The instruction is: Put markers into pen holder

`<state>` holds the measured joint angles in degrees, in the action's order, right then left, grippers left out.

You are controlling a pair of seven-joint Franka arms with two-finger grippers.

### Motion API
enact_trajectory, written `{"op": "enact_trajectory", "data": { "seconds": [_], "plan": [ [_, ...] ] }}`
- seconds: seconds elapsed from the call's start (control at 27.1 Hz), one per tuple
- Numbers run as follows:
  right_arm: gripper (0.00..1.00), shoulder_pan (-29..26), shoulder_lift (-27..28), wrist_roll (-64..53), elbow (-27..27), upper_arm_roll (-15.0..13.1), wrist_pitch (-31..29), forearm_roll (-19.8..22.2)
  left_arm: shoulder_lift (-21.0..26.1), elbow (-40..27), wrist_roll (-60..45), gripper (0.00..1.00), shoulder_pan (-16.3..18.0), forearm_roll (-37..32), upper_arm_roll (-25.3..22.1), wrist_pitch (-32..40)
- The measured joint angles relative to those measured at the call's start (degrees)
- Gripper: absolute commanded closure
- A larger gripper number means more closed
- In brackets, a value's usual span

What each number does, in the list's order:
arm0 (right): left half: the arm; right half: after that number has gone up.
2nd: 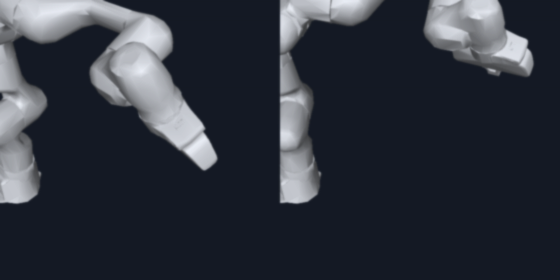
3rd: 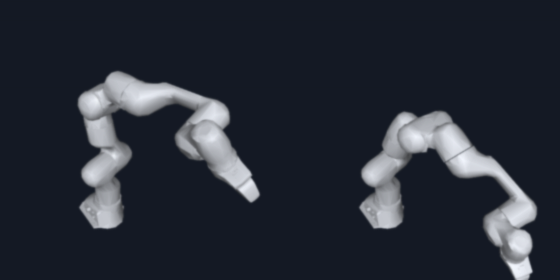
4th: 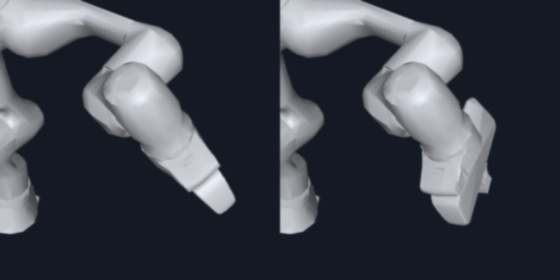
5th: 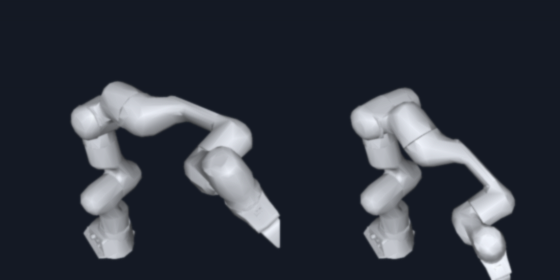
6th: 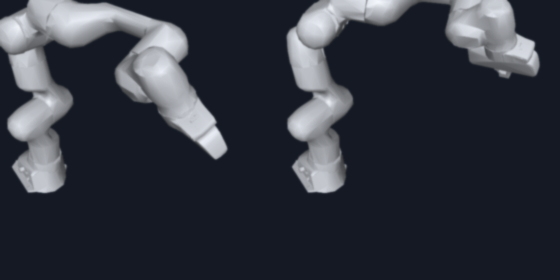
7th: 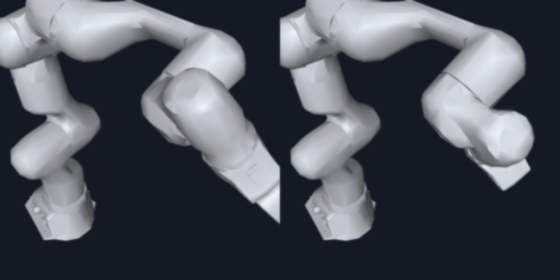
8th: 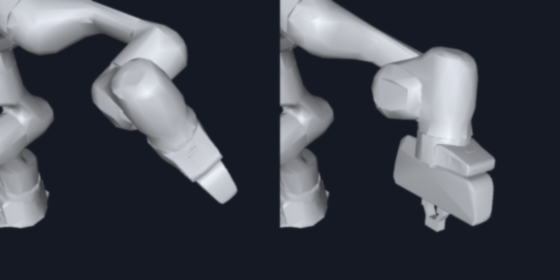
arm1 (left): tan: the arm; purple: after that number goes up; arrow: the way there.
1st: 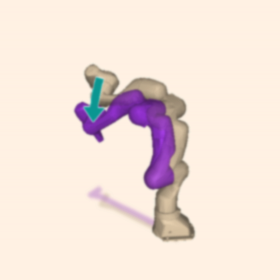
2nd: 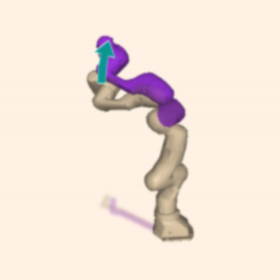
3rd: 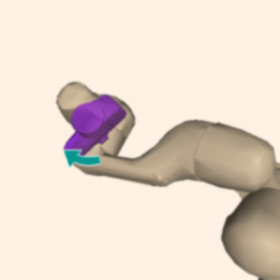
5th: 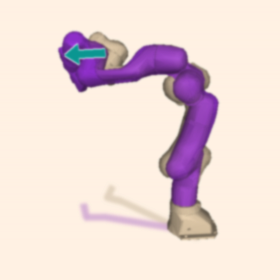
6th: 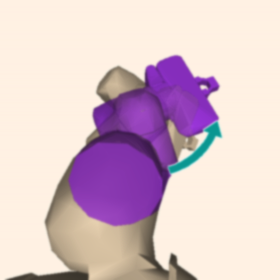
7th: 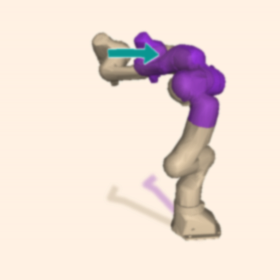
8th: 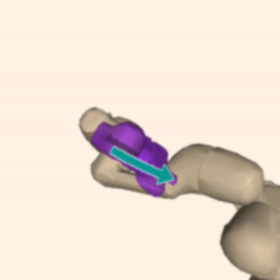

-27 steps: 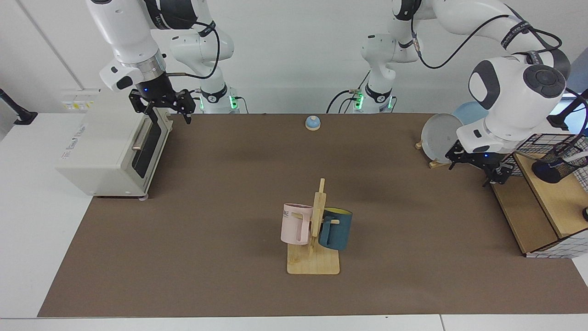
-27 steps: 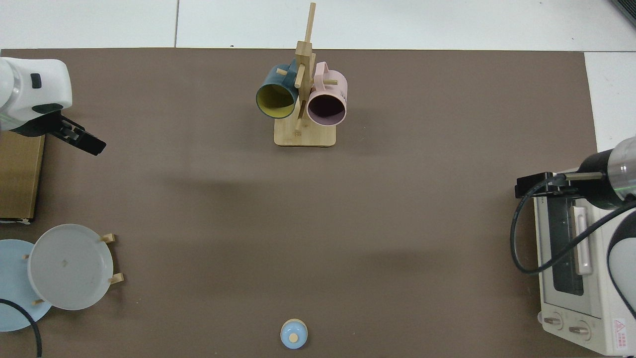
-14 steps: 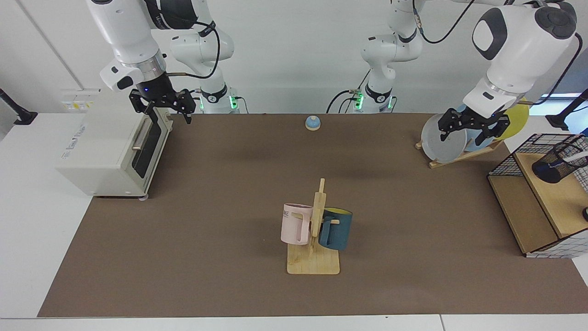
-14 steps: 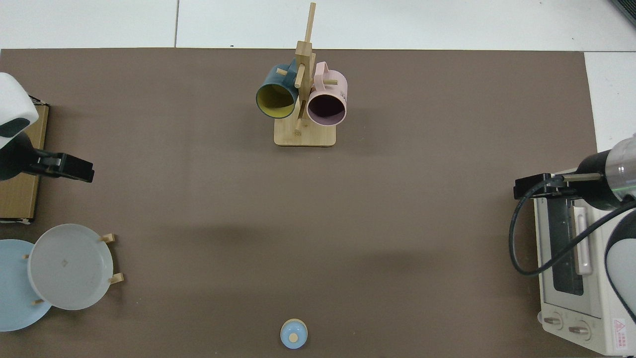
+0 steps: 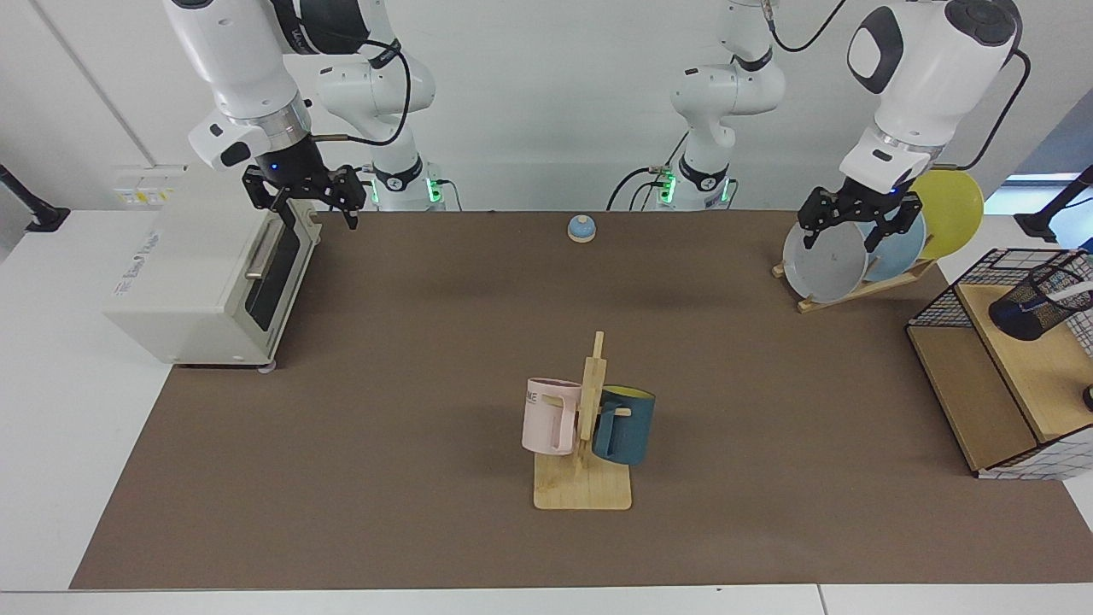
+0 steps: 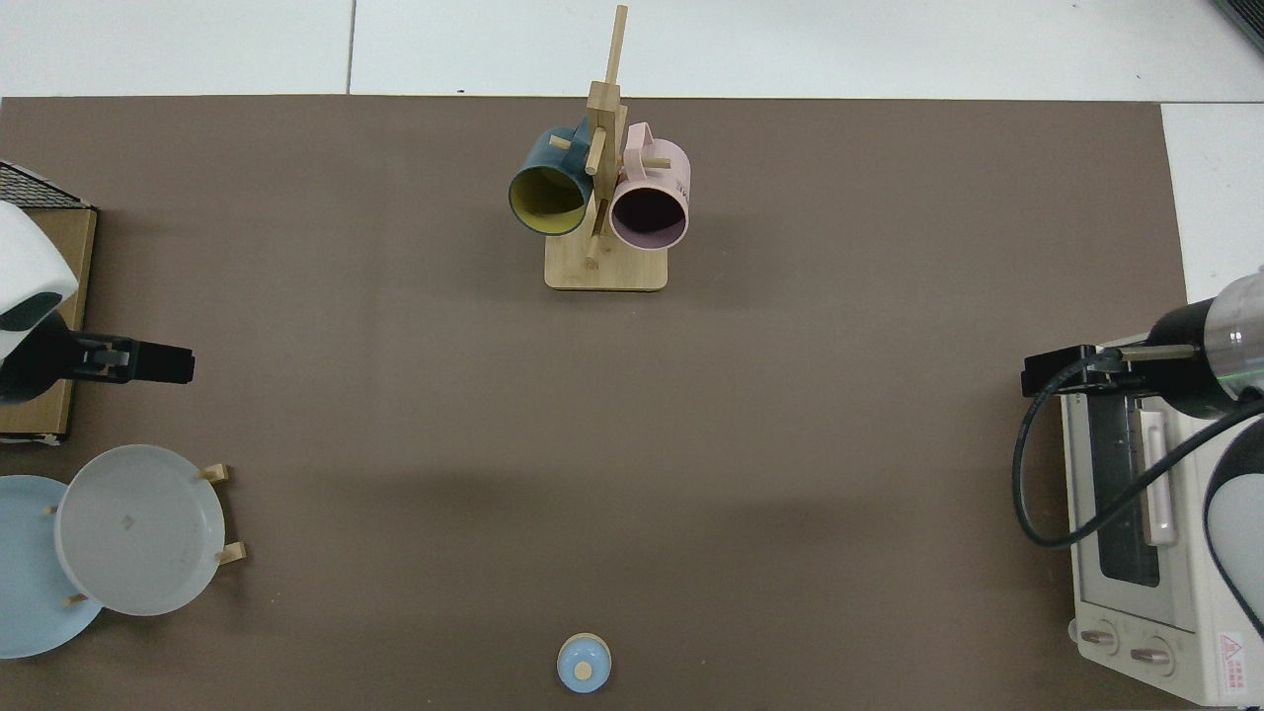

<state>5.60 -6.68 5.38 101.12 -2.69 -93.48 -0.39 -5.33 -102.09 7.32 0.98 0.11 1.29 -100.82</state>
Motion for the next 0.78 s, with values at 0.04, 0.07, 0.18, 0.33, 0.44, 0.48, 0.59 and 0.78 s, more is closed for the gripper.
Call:
{"op": "enact_trajectory", "data": {
  "seconds": [0.04, 0.07, 0.18, 0.33, 0.44, 0.48, 0.59, 0.78],
  "plan": [
    [0.0, 0.0, 0.0, 0.0, 0.0, 0.0, 0.0, 0.0, 0.5, 1.1, -0.2, 0.0, 0.0, 0.2, 0.0, 0.3],
    [0.0, 0.0, 0.0, 0.0, 0.0, 0.0, 0.0, 0.0, 1.2, 2.4, -0.4, 0.0, 0.0, 0.3, 0.0, 0.9],
    [0.0, 0.0, 0.0, 0.0, 0.0, -0.1, 0.0, 0.0, 3.0, 5.2, -0.5, 0.0, -0.1, 0.3, 0.0, 2.5],
    [0.0, 0.0, 0.0, 0.0, 0.0, -0.1, 0.0, 0.0, 4.9, 6.6, -0.6, 0.0, -0.8, 0.3, 0.0, 2.9],
    [0.0, 0.0, 0.0, 0.0, -0.1, -0.1, 0.0, 0.0, 6.1, 7.0, -0.5, 0.0, -2.2, 0.3, -1.3, 2.9],
    [0.0, 0.0, 0.0, 0.0, -0.1, -0.1, 0.0, 0.0, 6.4, 7.1, -0.6, 0.0, -2.7, 0.3, -2.0, 2.9],
    [0.0, 0.0, 0.0, 0.0, -0.1, -0.1, 0.0, 0.0, 6.7, 7.4, -0.5, 0.0, -3.7, 0.3, -3.4, 2.9],
    [0.0, 0.0, 0.0, 0.0, -0.1, -0.1, 0.0, 0.0, 6.7, 7.6, -0.5, 0.0, -3.7, 0.3, -3.7, 2.9]
  ]
}}
